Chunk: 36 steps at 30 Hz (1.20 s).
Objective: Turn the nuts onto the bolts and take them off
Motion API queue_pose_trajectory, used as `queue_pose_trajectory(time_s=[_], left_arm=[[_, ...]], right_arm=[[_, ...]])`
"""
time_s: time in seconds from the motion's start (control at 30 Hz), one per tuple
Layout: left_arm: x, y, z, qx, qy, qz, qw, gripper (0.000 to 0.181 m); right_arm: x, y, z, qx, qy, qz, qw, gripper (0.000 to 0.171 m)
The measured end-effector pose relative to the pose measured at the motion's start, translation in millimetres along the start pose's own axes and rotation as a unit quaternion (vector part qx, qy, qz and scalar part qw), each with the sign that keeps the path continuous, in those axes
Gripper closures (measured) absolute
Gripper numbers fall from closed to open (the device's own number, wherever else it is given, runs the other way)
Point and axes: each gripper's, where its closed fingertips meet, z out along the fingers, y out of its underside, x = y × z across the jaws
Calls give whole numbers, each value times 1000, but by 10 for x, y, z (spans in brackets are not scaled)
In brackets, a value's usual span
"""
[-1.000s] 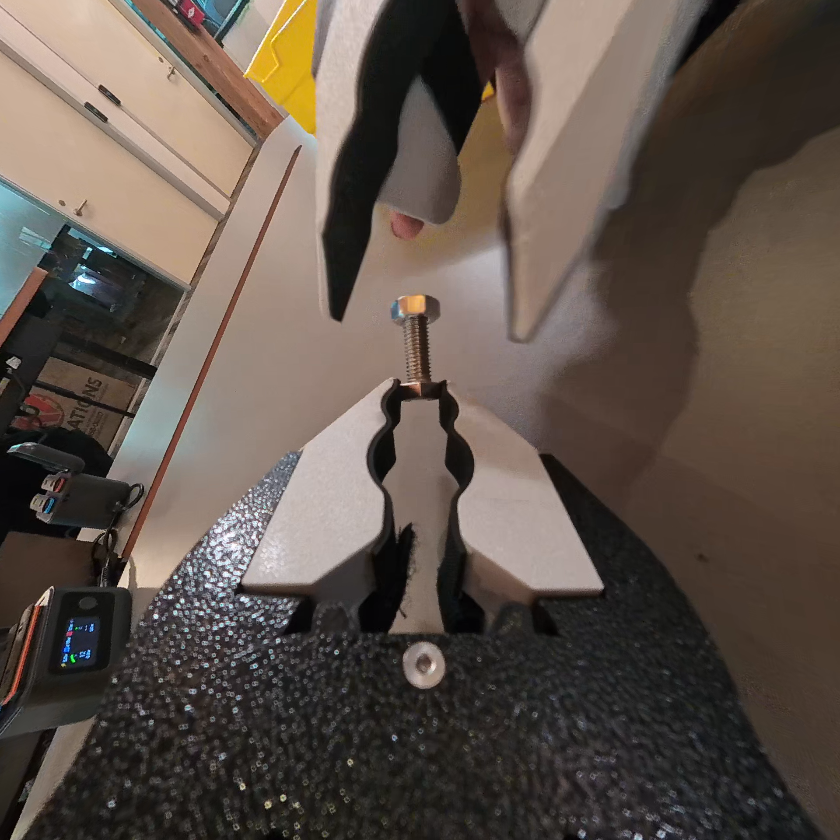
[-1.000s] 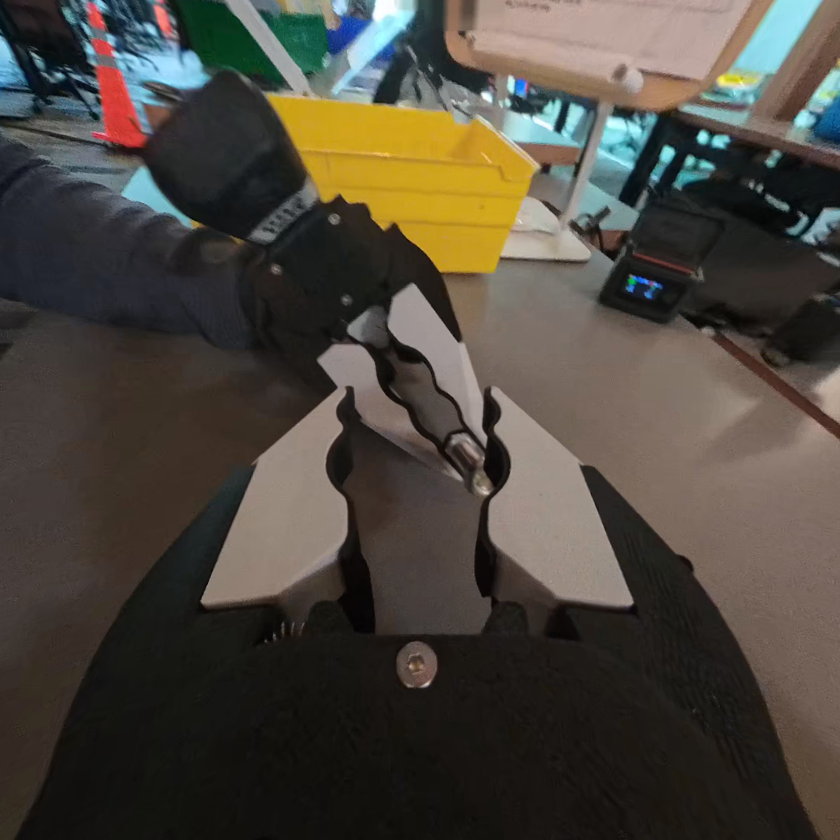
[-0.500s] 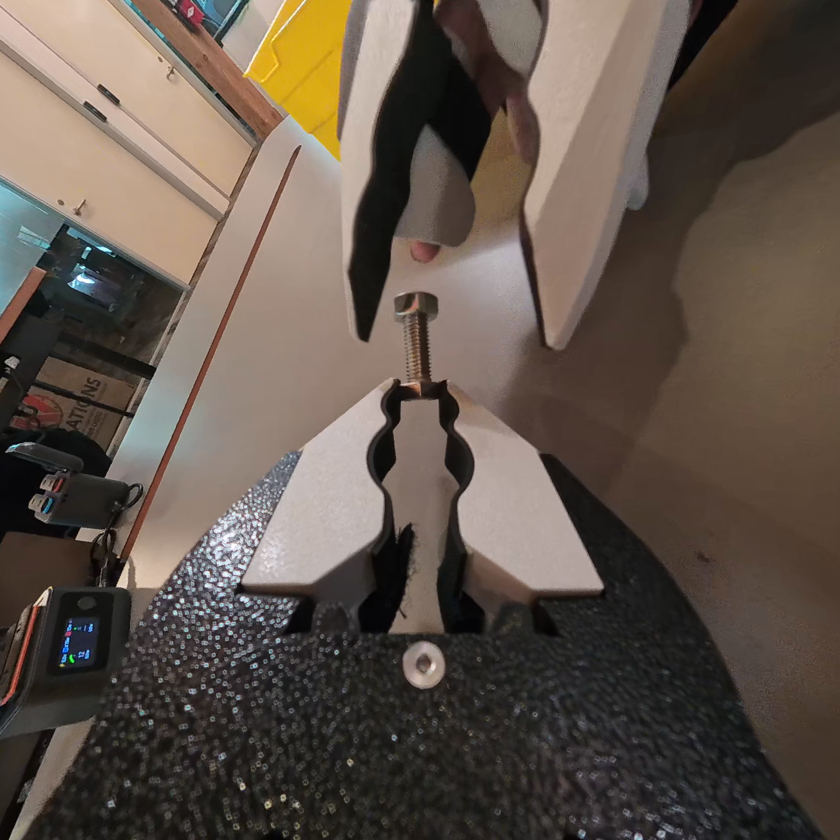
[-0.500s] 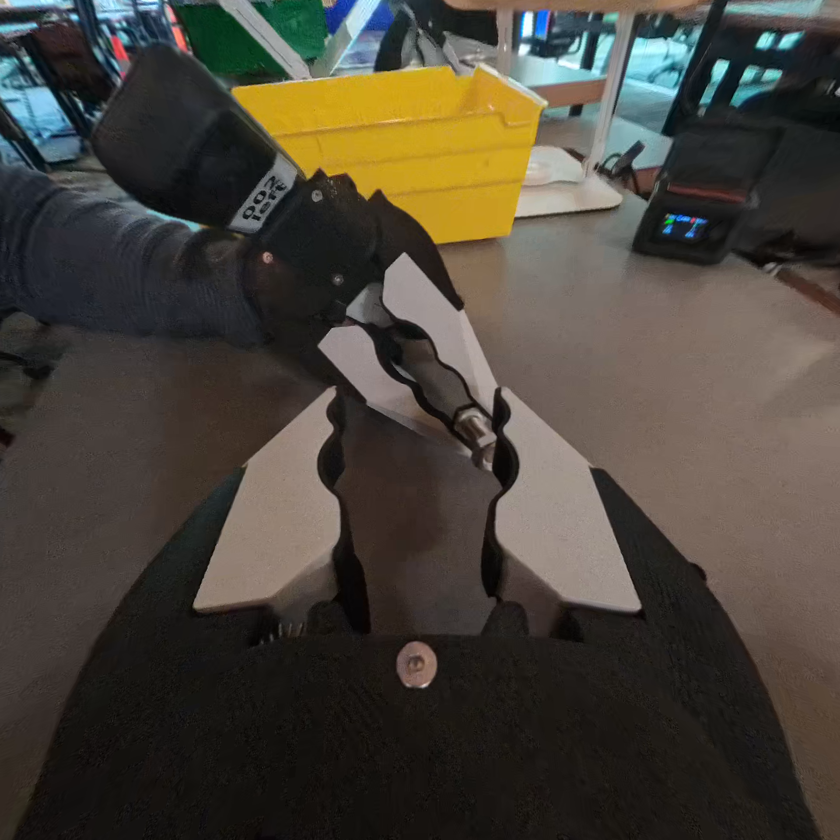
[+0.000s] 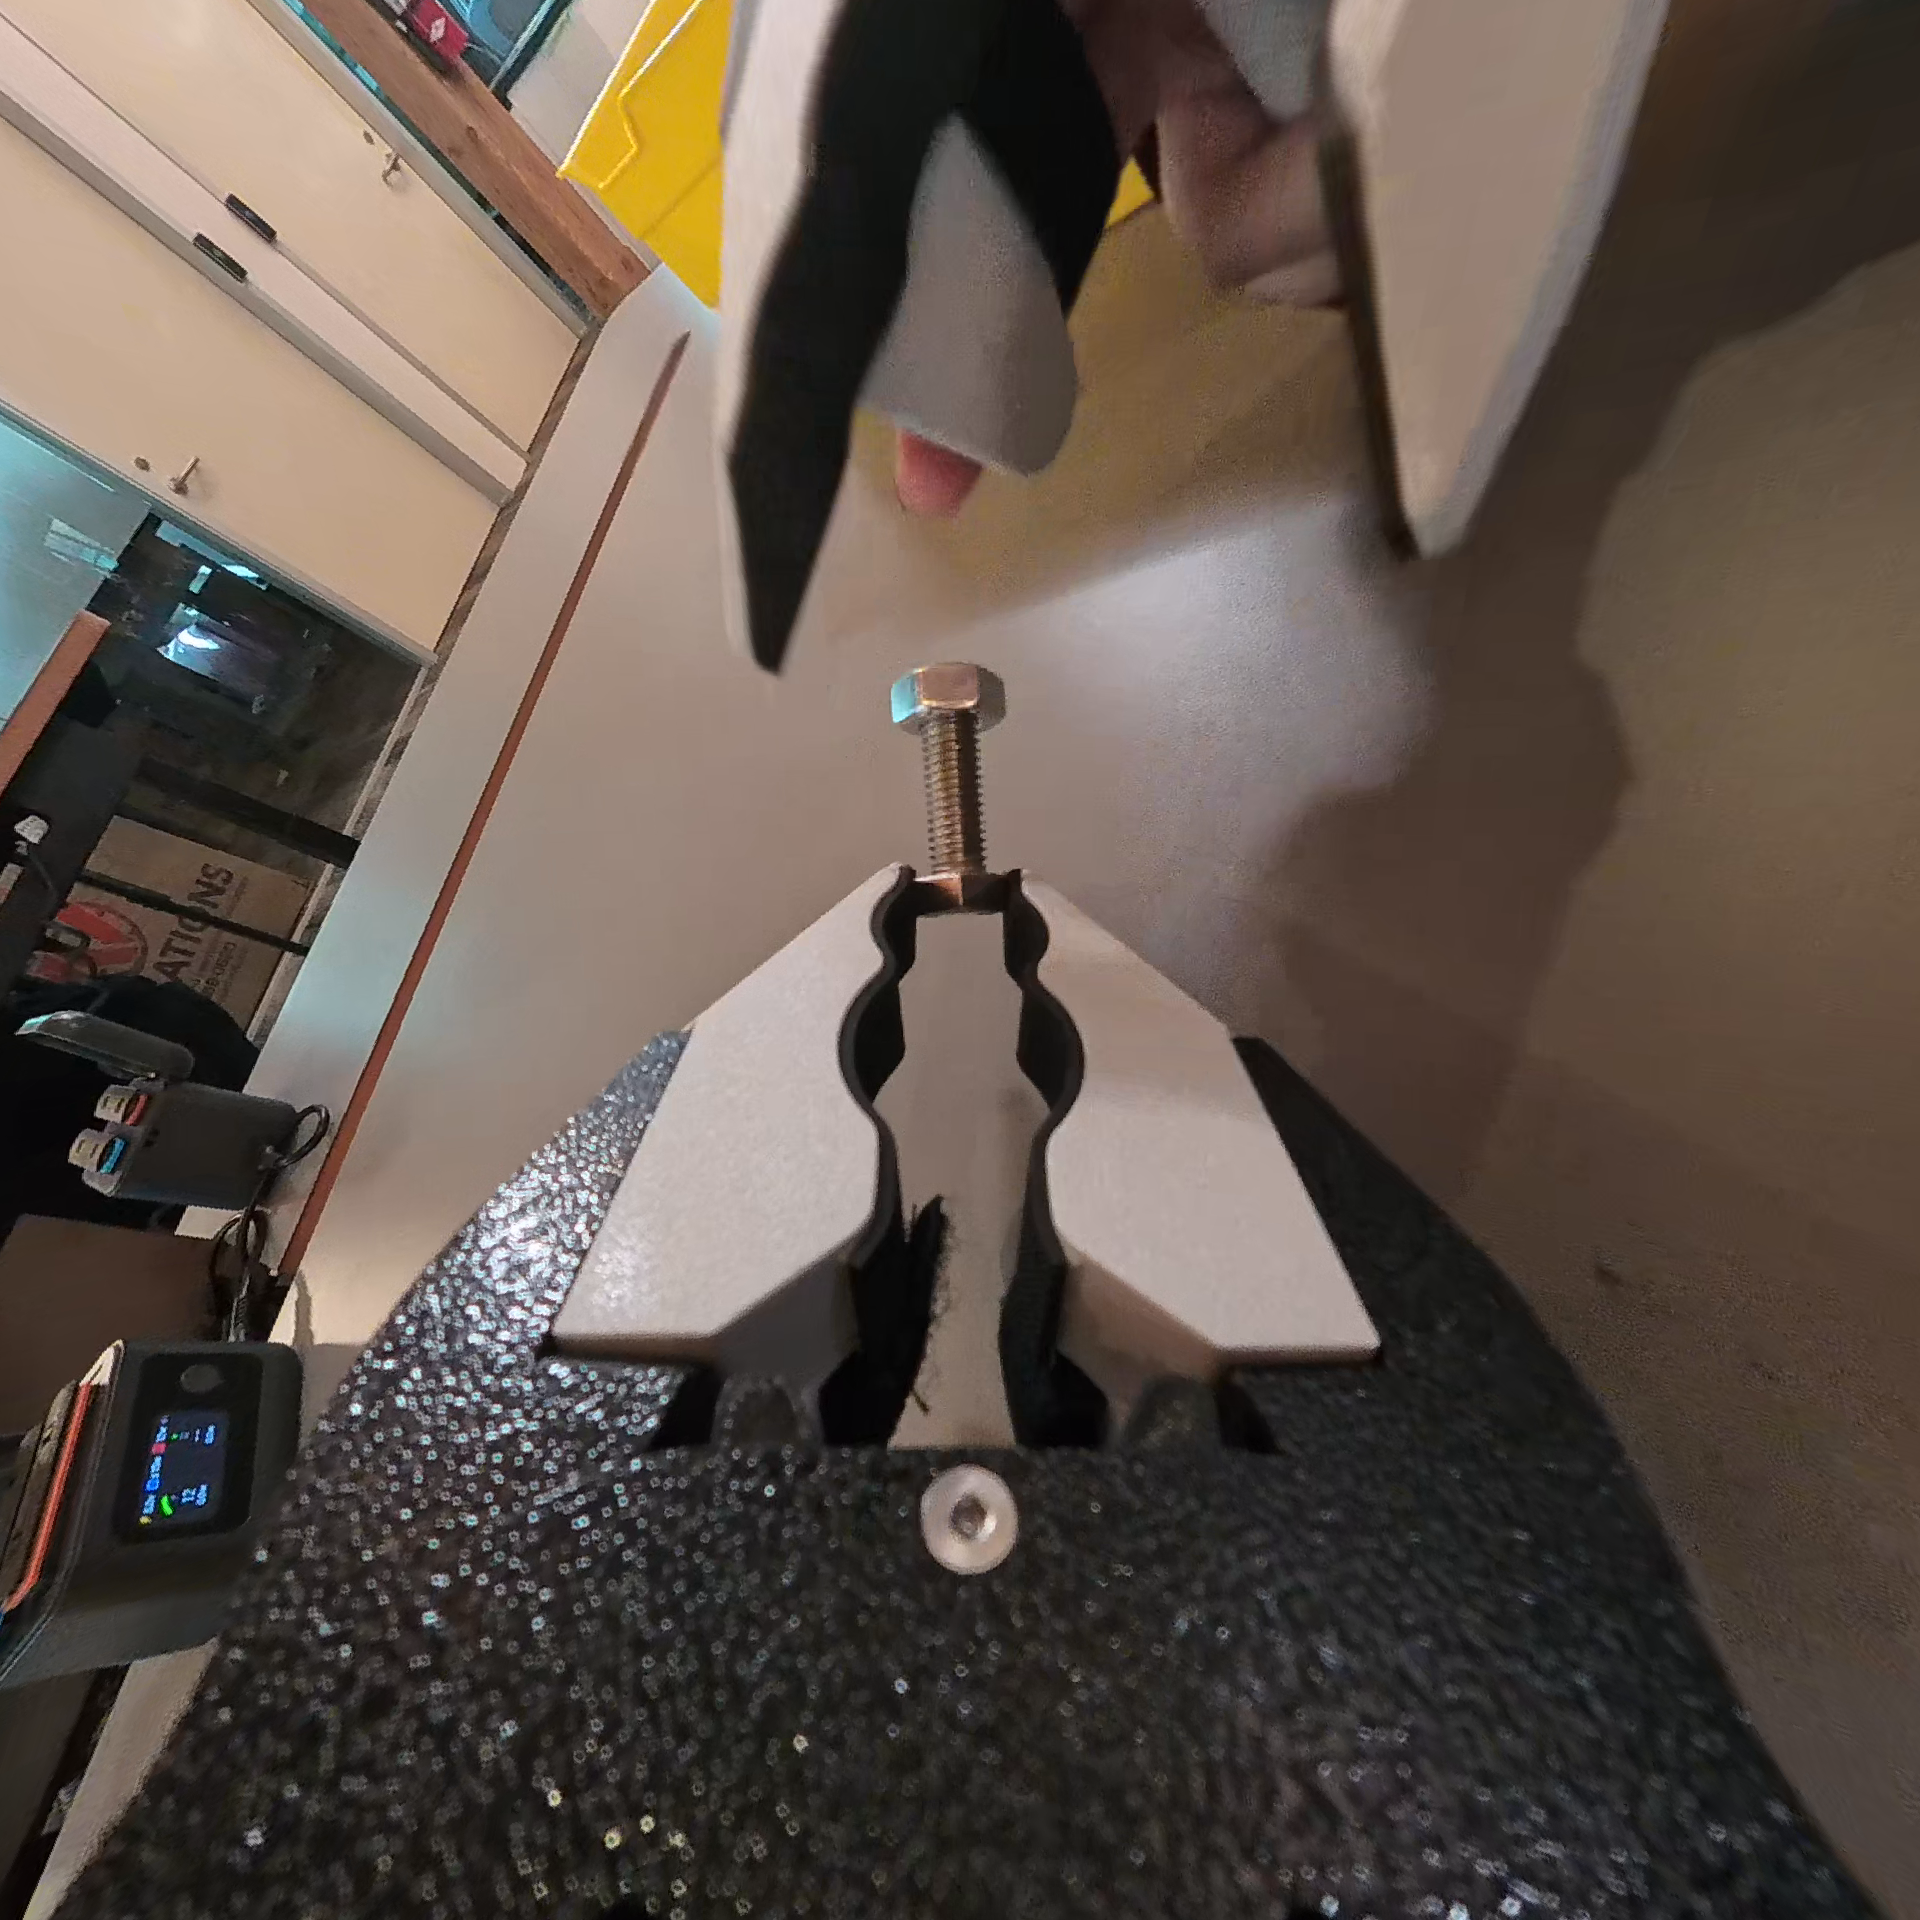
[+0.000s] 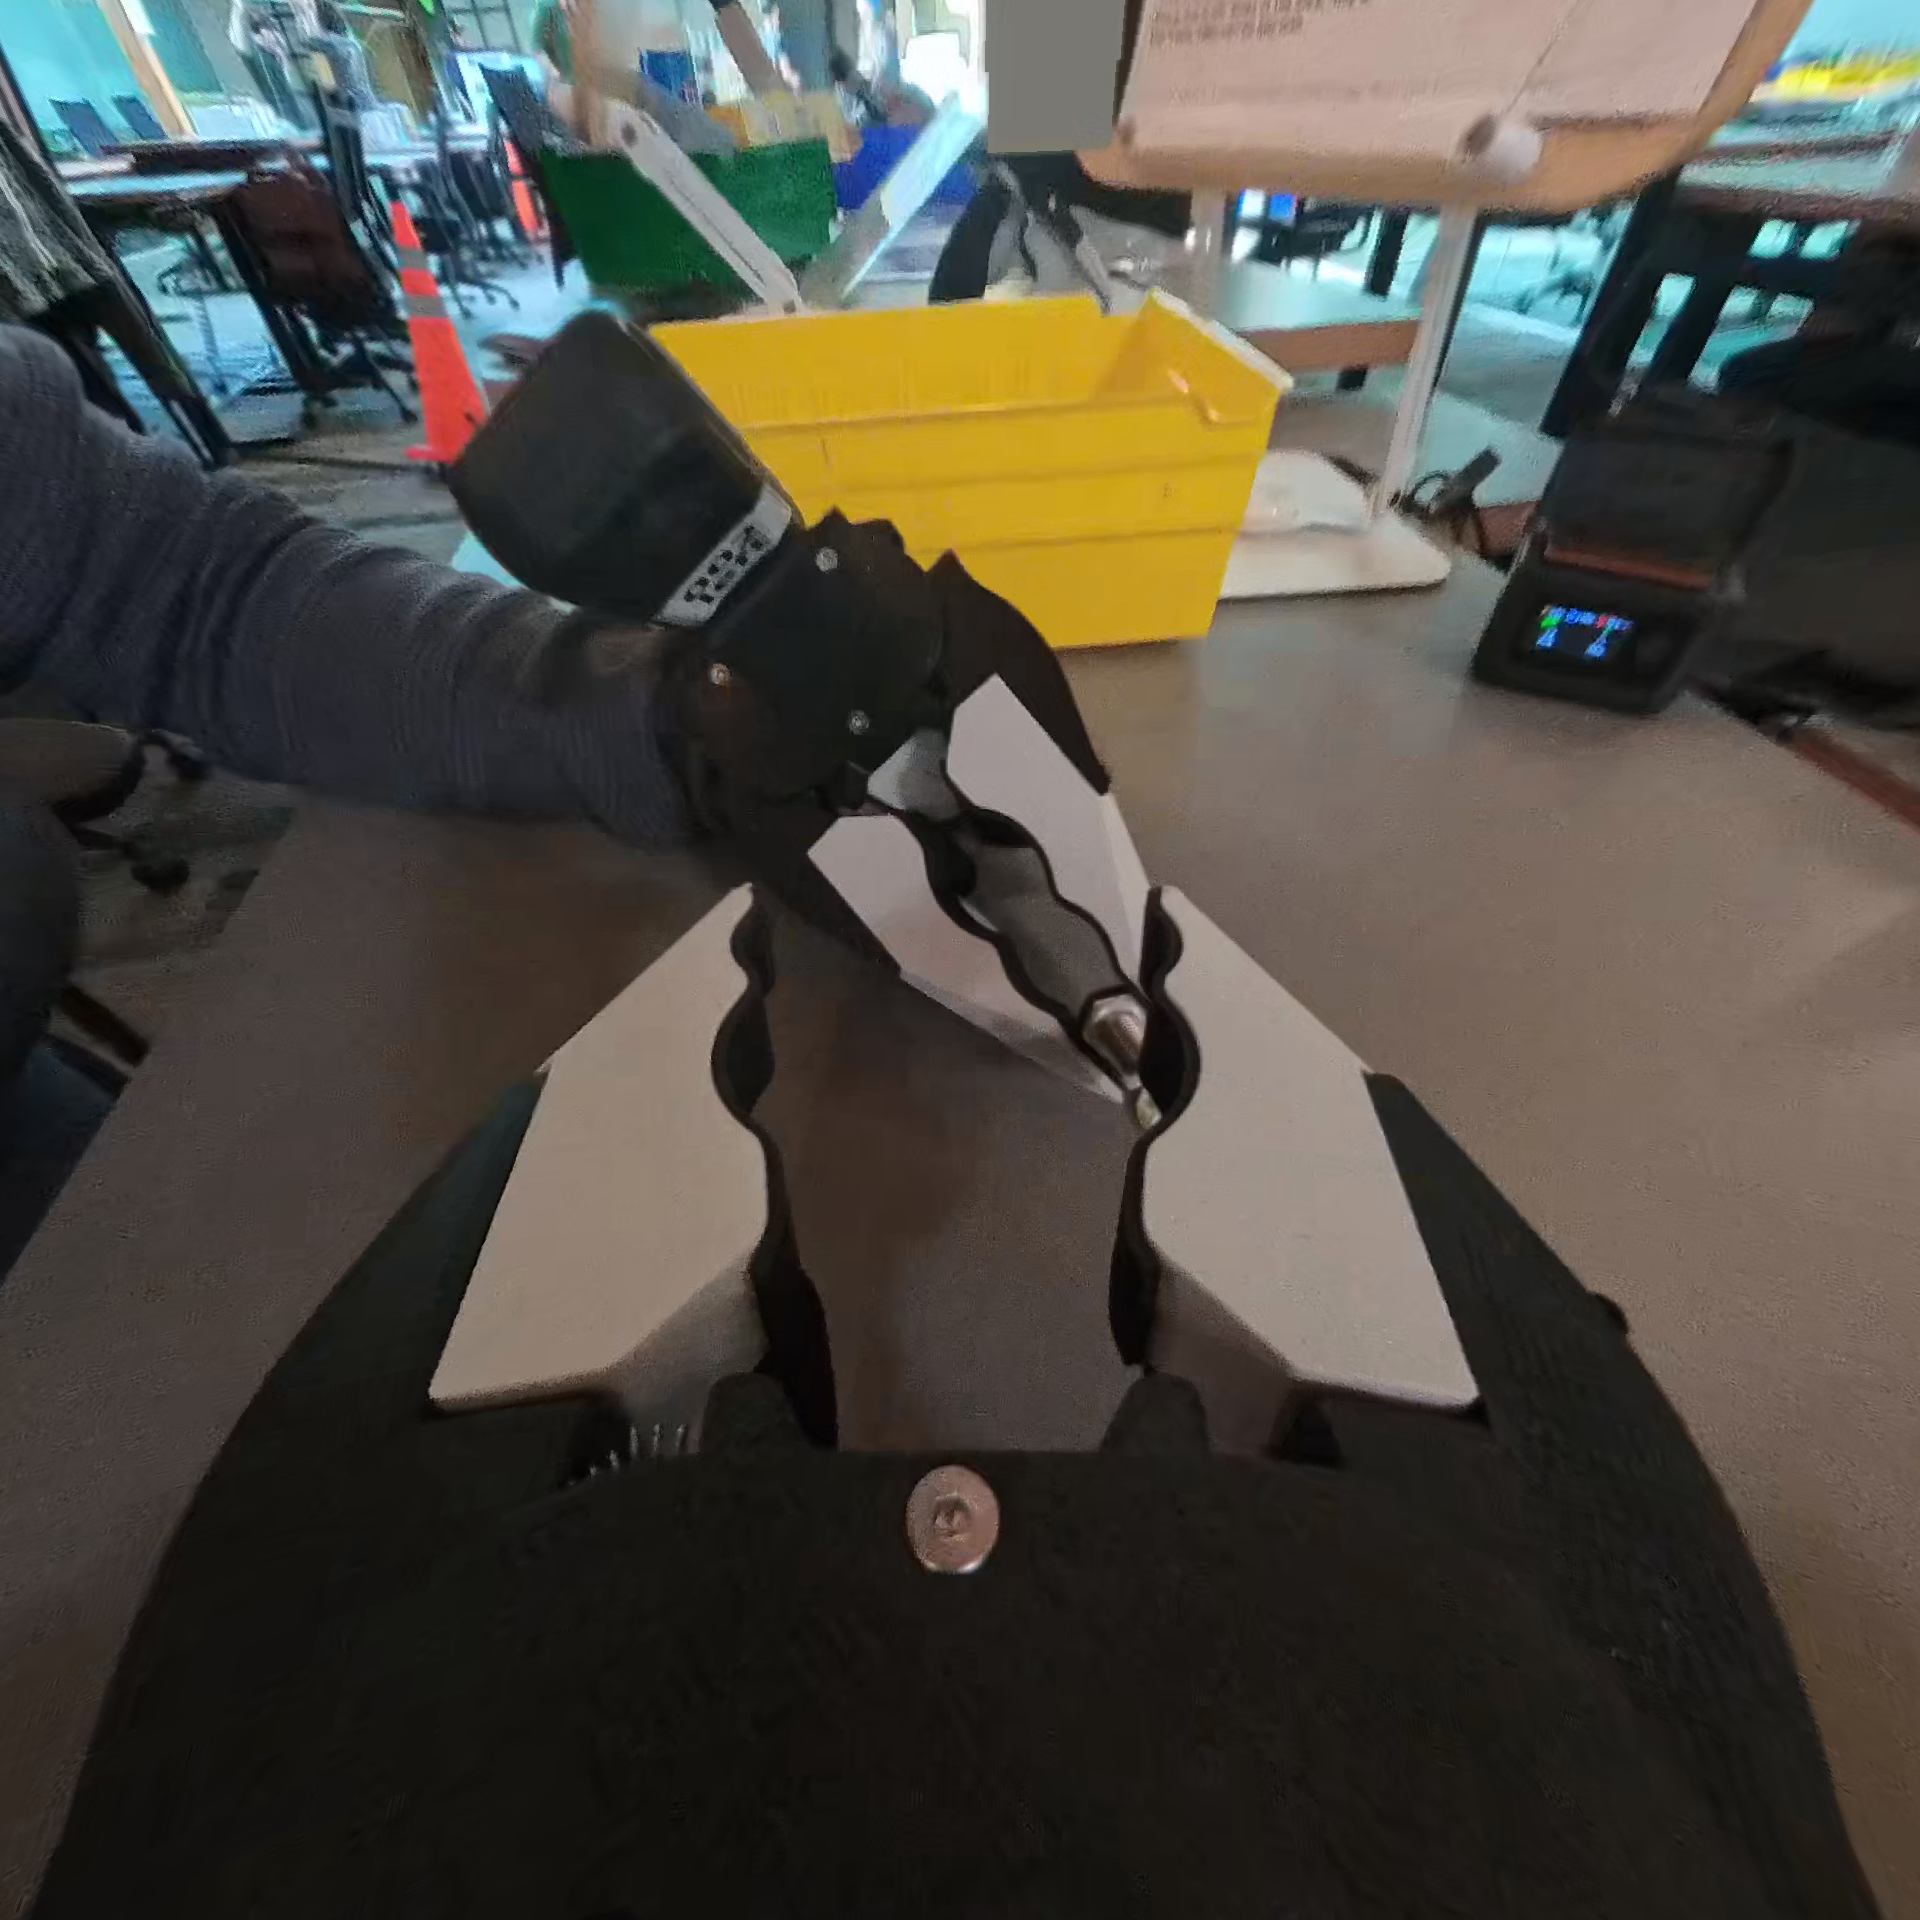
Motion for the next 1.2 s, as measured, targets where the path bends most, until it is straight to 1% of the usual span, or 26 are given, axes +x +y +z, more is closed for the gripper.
queue_pose_trajectory(time_s=[0.03,0.1,0.2,0.27,0.33,0.43,0.5,0.53,0.57,0.63,0.67,0.7,0.77,0.83,0.9,0.97,1.0,1.07,1.1,1.17,1.2], left_arm=[[0,0,-1,0,0,1,1000,166],[0,0,-1,0,-1,0,1000,167],[-1,0,-2,0,-1,0,1000,167],[0,0,-1,0,0,0,1000,167],[0,0,-2,0,0,0,1000,167],[-7,2,-3,-1,-3,-1,1000,167],[-2,-1,-3,1,-1,0,1000,167],[2,-2,-4,1,-1,2,1000,167],[-2,0,-3,0,-2,0,1000,167],[-3,3,-2,-1,1,-3,1000,167],[-2,2,-3,-1,0,-2,1000,167],[-2,2,-3,0,0,-1,1000,167],[-3,3,-2,-1,0,-2,1000,167],[-2,3,-2,-1,0,-2,1000,167],[-3,4,-2,-1,0,-2,1000,167],[-4,4,-2,-1,0,-1,1000,167],[-8,3,-4,0,-1,-2,1000,167],[-2,2,-3,0,0,1,1000,167],[-2,2,-2,0,0,1,1000,167],[-4,4,-2,-1,0,-2,1000,167],[-4,4,-1,-1,0,-1,1000,166]], right_arm=[[16,-30,-30,10,9,-12,1000,102],[139,48,-89,-10,35,0,999,103],[374,364,-170,-90,78,70,990,103],[294,581,-171,-148,46,119,981,105],[216,684,-115,-176,23,141,974,106],[159,620,10,-163,17,88,983,108],[242,543,51,-151,56,31,986,106],[247,433,75,-123,66,2,990,106],[199,299,95,-86,62,-23,994,110],[32,115,90,-35,29,-46,998,118],[83,113,64,-37,44,-42,997,118],[175,179,25,-59,63,-27,996,117],[291,396,-69,-116,75,29,990,115],[269,548,-113,-149,49,111,981,113],[220,568,-97,-147,25,155,977,112],[180,522,-56,-136,17,142,980,112],[192,502,-40,-135,25,126,983,108],[225,435,-31,-123,43,80,988,106],[220,371,-25,-105,46,53,992,106],[198,239,-31,-68,53,12,996,113],[272,242,-49,-72,77,20,994,115]])
